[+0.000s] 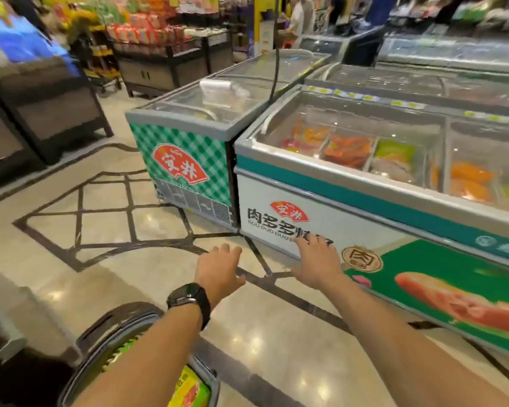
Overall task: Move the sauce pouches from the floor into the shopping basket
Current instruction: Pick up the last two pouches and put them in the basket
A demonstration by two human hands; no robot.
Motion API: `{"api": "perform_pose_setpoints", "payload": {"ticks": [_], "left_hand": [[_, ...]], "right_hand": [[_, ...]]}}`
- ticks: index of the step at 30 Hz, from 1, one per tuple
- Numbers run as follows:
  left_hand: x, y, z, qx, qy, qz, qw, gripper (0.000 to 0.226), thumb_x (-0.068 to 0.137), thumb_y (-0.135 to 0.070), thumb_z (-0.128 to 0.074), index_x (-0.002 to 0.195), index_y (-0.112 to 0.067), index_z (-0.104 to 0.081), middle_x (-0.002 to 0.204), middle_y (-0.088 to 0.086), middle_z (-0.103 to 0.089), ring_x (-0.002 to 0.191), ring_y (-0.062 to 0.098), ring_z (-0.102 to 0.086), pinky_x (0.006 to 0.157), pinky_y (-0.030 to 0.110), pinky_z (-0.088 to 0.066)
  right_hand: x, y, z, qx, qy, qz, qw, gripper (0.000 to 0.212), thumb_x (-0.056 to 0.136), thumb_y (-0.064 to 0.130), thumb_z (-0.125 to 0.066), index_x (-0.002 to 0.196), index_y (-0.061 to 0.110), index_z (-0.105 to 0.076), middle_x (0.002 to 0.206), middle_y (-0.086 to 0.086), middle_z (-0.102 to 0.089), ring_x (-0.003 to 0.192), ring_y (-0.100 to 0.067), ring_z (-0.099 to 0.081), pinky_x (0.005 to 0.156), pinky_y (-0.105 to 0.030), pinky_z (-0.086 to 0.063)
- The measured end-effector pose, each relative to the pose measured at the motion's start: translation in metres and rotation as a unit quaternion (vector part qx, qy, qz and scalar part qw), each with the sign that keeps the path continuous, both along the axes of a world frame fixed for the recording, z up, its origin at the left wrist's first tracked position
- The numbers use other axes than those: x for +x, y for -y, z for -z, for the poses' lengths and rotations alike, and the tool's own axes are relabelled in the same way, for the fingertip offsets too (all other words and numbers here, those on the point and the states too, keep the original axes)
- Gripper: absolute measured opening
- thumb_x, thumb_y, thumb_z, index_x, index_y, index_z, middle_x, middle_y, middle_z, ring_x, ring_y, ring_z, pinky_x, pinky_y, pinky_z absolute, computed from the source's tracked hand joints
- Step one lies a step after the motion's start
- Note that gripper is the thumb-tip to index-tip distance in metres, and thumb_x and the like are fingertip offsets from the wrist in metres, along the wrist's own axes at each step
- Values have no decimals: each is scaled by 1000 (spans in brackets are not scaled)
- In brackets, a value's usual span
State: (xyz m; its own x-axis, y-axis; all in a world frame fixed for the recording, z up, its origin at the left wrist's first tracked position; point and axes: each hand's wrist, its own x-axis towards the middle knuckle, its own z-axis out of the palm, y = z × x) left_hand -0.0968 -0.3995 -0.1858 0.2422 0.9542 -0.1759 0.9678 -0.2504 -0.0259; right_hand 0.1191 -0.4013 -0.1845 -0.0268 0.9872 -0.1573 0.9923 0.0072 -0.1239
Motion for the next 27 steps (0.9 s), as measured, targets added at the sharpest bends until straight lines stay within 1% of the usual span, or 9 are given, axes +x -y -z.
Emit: {"api": "perform_pose_setpoints", "payload": {"ticks": [4,7,10,13,17,20,22,24,27], "left_hand": [[105,-4,-18,12,-14,97,995,59,92,-52,-58,141,-23,-42,130,7,-55,117,28,-57,88,41,-50],[199,1,-25,27,1,166,986,61,92,-52,-59,143,-23,-42,129,6,-56,115,27,-57,92,40,-52],[300,22,-27,22,20,234,972,65,89,-55,-60,144,-25,-43,129,4,-57,114,26,-58,95,43,-52],[394,57,-28,17,33,314,949,62,88,-58,-61,140,-26,-46,125,3,-58,110,26,-60,91,43,-53],[498,101,-27,32,7,422,906,62,90,-54,-58,144,-27,-41,132,4,-54,117,27,-57,92,42,-50],[574,135,-28,37,-1,491,871,59,90,-56,-58,138,-27,-44,129,2,-54,115,25,-58,88,40,-50],[621,166,-31,27,-5,542,840,57,88,-57,-58,135,-26,-44,124,2,-55,113,25,-58,83,39,-50],[665,201,-33,25,-7,596,803,58,89,-52,-58,138,-25,-41,123,4,-55,111,26,-59,80,37,-50],[728,257,-32,19,6,658,753,61,91,-45,-59,144,-23,-38,130,7,-53,115,29,-56,84,37,-51]], "right_hand": [[107,39,-8,22,-5,103,994,65,86,39,-62,144,23,-37,139,-8,-42,128,-29,-41,103,-42,-39],[192,85,-6,21,1,181,983,63,88,46,-58,143,23,-38,141,-8,-42,127,-28,-43,103,-41,-38],[277,144,-5,2,10,257,966,64,86,48,-59,141,23,-38,139,-8,-44,127,-29,-43,103,-42,-40],[354,212,-6,-8,8,335,942,66,86,44,-60,142,19,-35,140,-11,-41,130,-32,-38,104,-45,-39],[430,301,-12,-12,6,440,898,67,88,40,-59,145,18,-32,143,-12,-35,135,-33,-33,104,-44,-36],[472,372,-15,-14,4,524,852,68,86,37,-62,145,17,-33,144,-13,-35,134,-33,-34,103,-44,-38],[492,421,-13,-24,-7,583,812,69,87,36,-62,147,18,-32,145,-13,-35,135,-33,-35,104,-43,-37],[506,467,-9,-29,-17,631,775,67,88,33,-60,147,18,-32,145,-13,-36,134,-33,-36,104,-41,-37],[523,521,-4,-45,-12,688,725,66,85,34,-61,144,19,-35,140,-10,-39,131,-31,-38,102,-42,-39]]}}
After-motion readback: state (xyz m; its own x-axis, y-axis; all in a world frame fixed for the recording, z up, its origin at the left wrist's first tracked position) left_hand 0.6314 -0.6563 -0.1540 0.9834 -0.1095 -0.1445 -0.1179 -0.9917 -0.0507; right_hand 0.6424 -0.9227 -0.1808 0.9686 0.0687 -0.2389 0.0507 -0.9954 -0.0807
